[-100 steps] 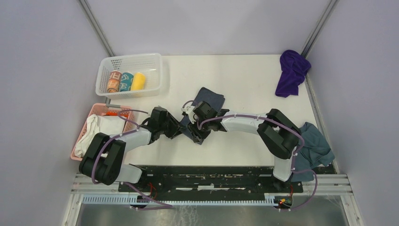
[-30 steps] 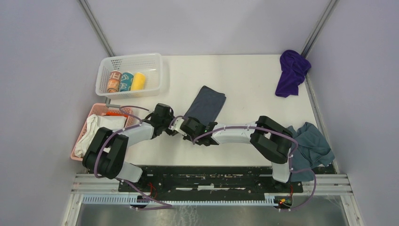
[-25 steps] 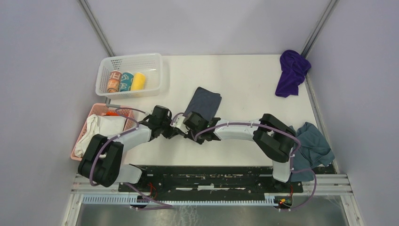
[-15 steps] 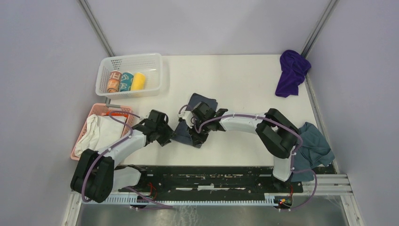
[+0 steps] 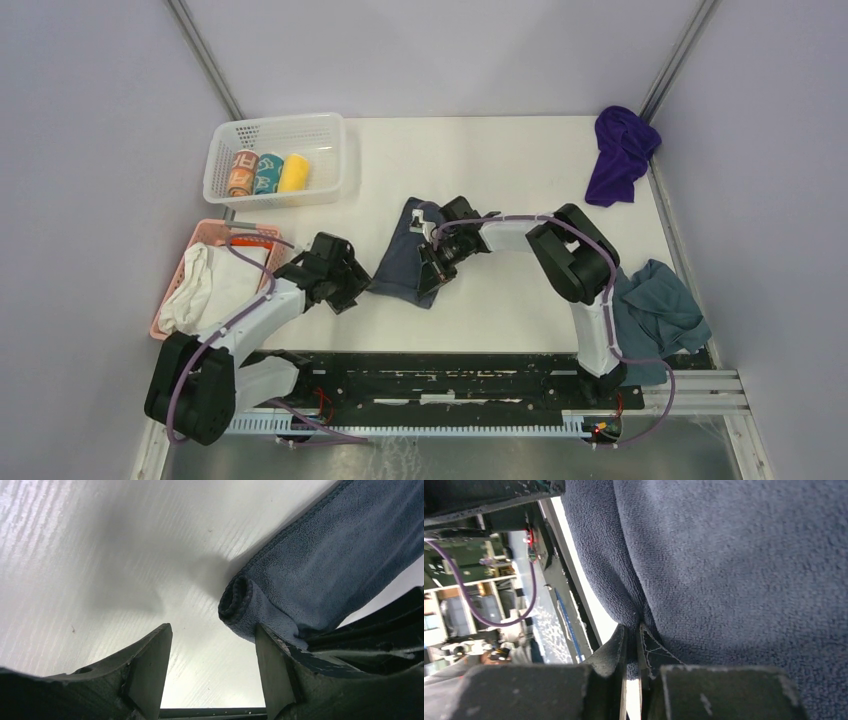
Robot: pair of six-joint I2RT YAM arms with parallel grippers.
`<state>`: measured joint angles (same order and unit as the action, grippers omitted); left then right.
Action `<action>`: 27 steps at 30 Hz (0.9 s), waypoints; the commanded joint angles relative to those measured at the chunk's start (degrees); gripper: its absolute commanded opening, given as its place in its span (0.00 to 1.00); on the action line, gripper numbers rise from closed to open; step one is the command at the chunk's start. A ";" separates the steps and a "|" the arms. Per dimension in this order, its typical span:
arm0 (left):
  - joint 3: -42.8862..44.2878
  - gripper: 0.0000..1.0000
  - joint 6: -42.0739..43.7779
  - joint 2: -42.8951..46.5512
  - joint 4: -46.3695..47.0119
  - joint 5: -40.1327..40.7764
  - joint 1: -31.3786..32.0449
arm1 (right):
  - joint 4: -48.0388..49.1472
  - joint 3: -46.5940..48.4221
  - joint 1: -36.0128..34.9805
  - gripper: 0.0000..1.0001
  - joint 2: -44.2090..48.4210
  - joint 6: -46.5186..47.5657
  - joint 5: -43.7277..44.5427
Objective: Roll the towels
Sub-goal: Roll the towel at the center of the board.
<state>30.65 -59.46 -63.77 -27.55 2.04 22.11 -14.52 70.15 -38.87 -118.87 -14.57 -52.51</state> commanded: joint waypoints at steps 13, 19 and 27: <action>-2.63 0.85 -0.61 7.84 10.38 -5.35 -0.23 | -0.16 4.02 5.34 0.04 -7.24 -6.57 -2.90; -7.14 0.78 -3.71 6.18 18.19 -9.74 0.01 | -1.47 5.29 5.57 0.04 -8.43 -6.93 -2.47; -7.10 0.67 -4.17 -0.07 26.52 -9.38 0.81 | -4.21 5.79 5.60 0.04 -8.32 -5.37 -0.97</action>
<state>22.68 -61.73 -61.36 -8.91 -6.63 22.41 -17.63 74.72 -33.74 -125.75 -22.48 -58.67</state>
